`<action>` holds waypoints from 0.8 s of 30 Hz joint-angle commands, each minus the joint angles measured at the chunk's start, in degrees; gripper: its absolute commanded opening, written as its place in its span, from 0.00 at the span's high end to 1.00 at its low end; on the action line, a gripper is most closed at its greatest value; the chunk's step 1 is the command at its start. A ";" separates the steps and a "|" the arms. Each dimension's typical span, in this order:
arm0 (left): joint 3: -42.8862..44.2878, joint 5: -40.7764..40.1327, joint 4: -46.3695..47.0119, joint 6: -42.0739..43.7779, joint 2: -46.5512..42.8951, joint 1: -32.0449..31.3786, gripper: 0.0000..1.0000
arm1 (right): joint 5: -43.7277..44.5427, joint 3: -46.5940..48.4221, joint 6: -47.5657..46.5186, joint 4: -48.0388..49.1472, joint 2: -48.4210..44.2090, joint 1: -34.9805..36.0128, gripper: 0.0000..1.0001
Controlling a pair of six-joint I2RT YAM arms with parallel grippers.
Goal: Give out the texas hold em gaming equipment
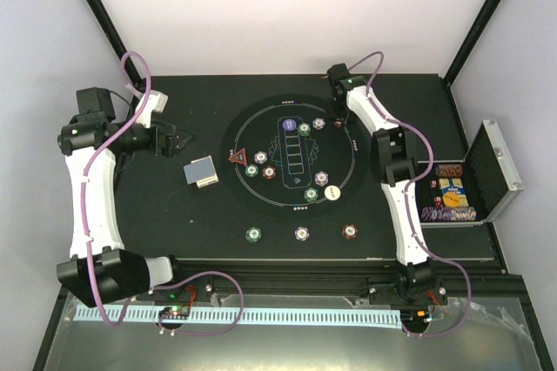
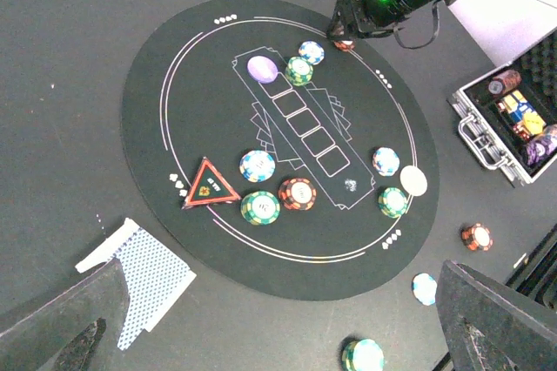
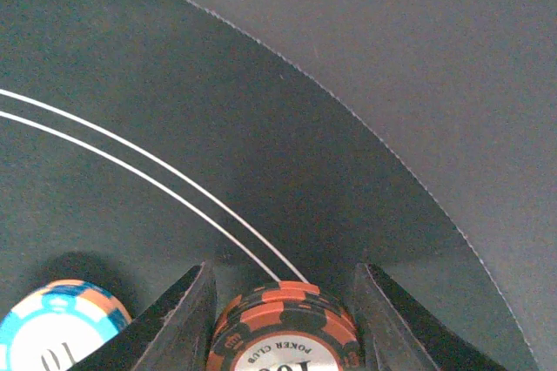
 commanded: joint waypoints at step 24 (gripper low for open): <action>-0.78 1.40 -1.81 2.15 -2.31 0.30 0.01 | 1.64 -51.82 2.04 7.98 -52.29 9.64 0.27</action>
